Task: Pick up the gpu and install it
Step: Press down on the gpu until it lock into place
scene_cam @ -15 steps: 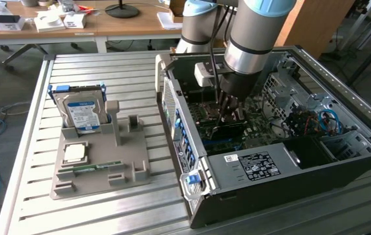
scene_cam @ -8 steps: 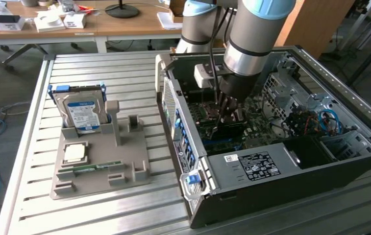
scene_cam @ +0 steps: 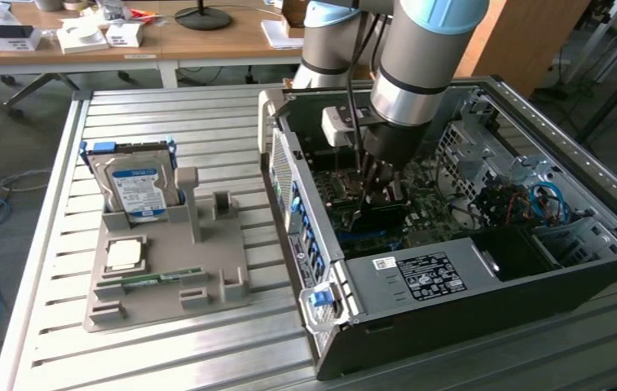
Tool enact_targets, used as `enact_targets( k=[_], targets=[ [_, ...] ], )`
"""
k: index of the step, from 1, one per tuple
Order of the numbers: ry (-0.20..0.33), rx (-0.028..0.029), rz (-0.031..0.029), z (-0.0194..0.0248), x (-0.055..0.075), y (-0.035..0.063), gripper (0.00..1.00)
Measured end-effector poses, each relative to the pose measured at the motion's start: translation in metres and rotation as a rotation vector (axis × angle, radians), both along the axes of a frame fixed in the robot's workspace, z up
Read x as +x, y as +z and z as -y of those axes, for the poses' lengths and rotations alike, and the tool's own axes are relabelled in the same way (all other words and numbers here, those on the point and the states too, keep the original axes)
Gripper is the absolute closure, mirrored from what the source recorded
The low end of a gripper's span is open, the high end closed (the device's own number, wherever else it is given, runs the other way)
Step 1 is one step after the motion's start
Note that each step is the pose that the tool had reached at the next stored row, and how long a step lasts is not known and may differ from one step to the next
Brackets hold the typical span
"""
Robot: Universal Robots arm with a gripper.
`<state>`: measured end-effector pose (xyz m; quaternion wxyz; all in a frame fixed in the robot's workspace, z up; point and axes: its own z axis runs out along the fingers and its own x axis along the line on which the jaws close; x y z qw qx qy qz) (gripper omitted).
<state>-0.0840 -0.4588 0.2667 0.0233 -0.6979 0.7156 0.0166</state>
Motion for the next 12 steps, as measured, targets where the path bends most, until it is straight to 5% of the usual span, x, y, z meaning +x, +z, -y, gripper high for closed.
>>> enact_targets(
  k=[12],
  targets=[
    [0.0, -0.0002, -0.0001, -0.0009, -0.0021, -0.0018, 0.89]
  ],
)
